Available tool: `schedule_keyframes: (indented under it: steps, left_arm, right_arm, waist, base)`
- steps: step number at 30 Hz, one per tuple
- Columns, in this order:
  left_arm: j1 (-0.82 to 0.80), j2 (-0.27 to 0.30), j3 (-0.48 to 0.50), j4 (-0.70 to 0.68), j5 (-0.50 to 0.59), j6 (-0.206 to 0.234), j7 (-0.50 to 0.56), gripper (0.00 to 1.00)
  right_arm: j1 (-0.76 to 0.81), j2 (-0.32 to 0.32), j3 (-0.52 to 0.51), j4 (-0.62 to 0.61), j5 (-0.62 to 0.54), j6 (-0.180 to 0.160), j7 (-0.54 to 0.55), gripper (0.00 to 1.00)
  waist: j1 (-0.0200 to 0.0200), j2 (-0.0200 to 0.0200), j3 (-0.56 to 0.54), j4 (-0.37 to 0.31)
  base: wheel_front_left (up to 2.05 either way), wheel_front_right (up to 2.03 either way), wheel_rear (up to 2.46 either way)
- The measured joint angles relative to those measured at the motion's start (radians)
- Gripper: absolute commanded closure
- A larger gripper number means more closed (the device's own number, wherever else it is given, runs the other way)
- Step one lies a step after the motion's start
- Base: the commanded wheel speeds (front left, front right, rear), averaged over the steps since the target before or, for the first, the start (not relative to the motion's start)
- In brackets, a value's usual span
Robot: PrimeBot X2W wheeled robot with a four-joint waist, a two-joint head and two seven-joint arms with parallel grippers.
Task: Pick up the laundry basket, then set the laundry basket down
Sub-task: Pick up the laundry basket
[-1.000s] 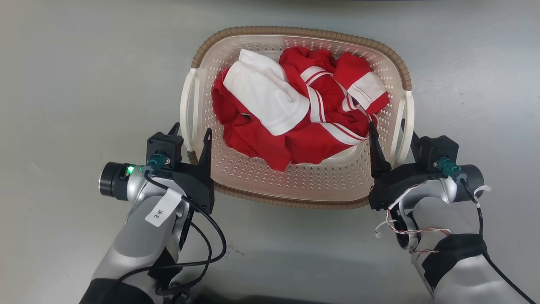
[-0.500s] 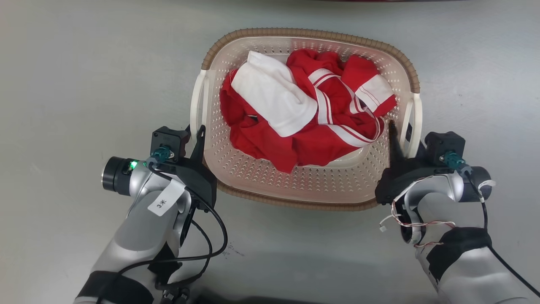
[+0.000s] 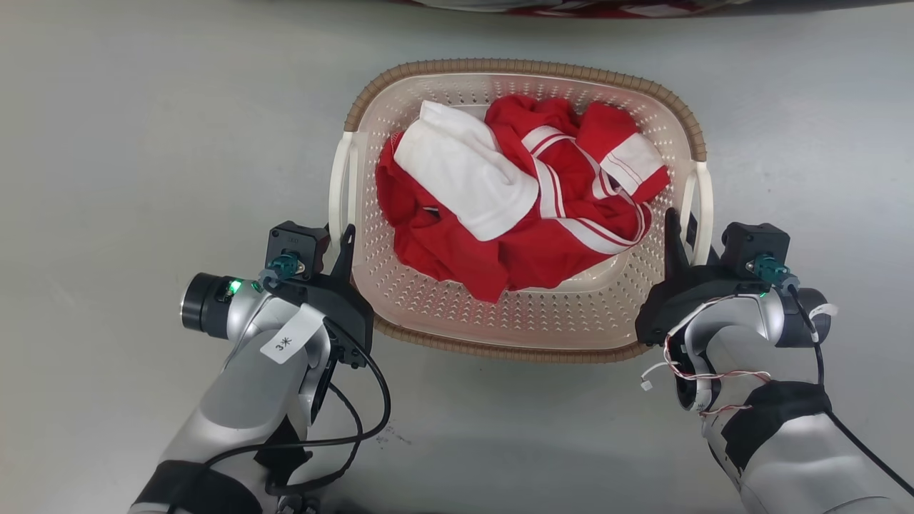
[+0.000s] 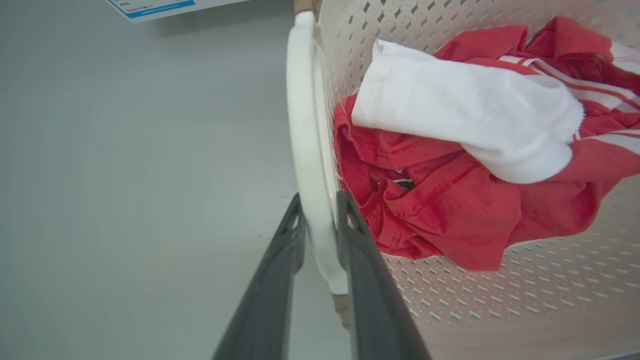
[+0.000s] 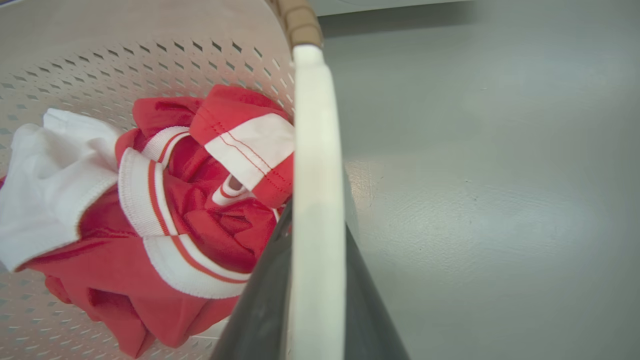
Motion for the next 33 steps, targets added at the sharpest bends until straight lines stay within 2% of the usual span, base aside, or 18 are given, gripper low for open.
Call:
schedule_keyframes:
  steps: [19,33]
  left_arm:
    - [0.034,0.000,-0.086,0.043,-0.079,0.022,0.009,1.00]
    - [0.158,-0.004,-0.134,0.095,-0.135,0.017,0.044,1.00]
  right_arm:
    - [0.008,0.000,0.097,0.070,0.114,0.000,0.000,1.00]
    - [0.139,0.009,0.225,0.104,0.239,0.000,0.042,1.00]
  waist:
    - [0.0000,0.0000,-0.160,-0.015]
    - [0.0001,0.0000,-0.346,-0.034]
  base:
    - [0.00,0.00,0.00]
    - [0.00,0.00,0.00]
